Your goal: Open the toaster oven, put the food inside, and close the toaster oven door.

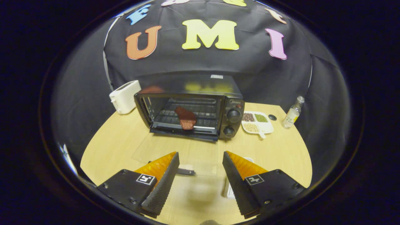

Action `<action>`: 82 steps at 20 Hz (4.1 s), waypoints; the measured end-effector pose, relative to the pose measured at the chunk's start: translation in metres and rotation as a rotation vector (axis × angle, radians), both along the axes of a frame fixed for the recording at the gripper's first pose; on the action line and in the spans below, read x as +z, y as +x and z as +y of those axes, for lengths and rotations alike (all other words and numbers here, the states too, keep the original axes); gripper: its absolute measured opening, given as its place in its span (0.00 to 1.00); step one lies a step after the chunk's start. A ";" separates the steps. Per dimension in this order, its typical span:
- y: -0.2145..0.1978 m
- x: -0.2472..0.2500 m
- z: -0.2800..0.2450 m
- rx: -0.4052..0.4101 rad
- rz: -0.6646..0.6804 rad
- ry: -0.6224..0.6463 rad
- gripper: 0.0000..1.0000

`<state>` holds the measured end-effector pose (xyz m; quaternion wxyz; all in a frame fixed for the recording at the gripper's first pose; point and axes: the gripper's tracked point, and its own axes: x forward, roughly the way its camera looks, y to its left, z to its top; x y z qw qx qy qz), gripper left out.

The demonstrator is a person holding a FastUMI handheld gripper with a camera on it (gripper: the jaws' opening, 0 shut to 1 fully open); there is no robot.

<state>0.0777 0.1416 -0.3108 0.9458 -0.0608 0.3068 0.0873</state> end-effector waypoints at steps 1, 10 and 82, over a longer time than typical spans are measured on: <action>-0.007 -0.007 -0.003 -0.002 0.019 -0.007 0.90; -0.044 -0.087 0.020 0.056 0.181 -0.001 0.90; -0.011 0.212 -0.137 -0.194 -0.375 0.097 0.89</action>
